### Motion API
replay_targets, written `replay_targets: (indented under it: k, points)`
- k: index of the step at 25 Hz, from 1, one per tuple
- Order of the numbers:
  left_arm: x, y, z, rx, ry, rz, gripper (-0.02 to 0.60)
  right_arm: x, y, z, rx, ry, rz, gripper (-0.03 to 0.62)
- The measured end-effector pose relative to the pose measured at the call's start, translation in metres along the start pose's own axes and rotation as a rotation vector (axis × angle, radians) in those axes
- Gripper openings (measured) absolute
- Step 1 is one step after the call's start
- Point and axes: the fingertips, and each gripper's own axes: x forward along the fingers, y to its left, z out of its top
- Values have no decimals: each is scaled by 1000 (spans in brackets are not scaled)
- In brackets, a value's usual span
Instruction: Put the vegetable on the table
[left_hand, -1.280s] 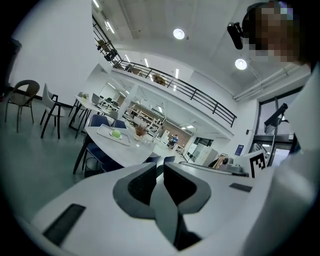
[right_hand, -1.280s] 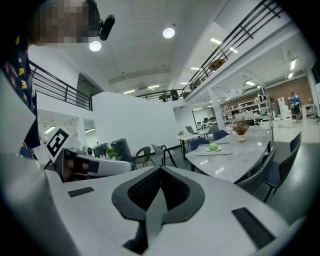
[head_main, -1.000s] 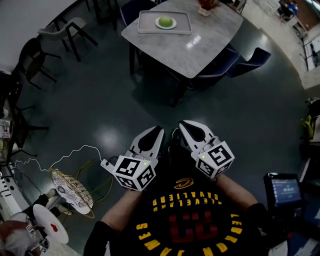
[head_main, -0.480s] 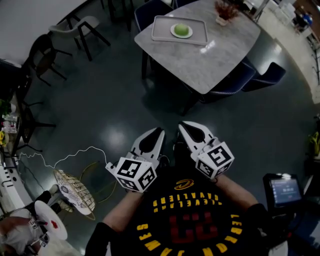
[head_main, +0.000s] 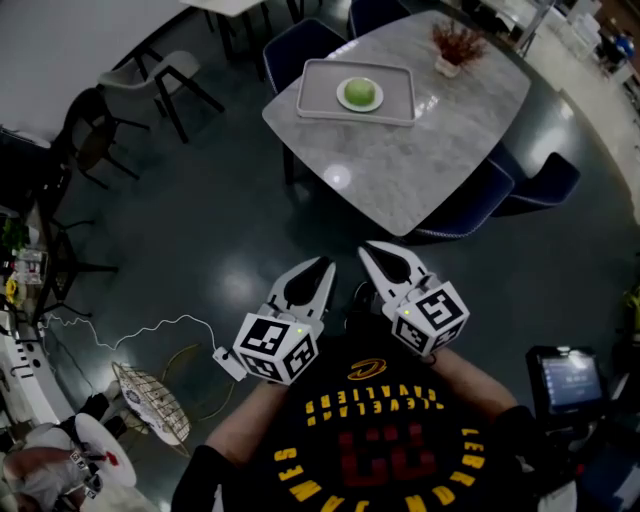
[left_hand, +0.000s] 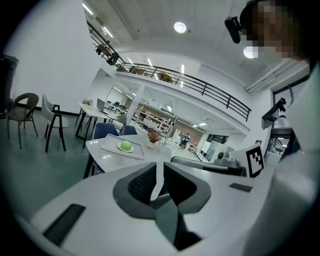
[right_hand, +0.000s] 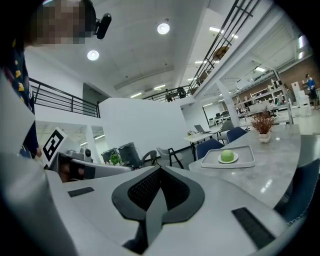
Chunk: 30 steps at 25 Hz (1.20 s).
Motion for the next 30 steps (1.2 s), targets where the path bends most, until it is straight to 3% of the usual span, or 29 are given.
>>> replay_targets:
  k: [7, 19, 25, 30]
  points:
    - [50, 11, 22, -6, -27, 44, 48, 18, -53, 23, 5, -14, 29, 5]
    - [116, 17, 42, -19, -26, 48, 48, 34, -124, 44, 29, -12, 10, 5]
    - [154, 36, 54, -33, -3, 20, 48, 49, -164, 56, 42, -17, -53, 5]
    - [196, 53, 73, 2, 23, -35, 46, 70, -204, 70, 59, -29, -128, 5]
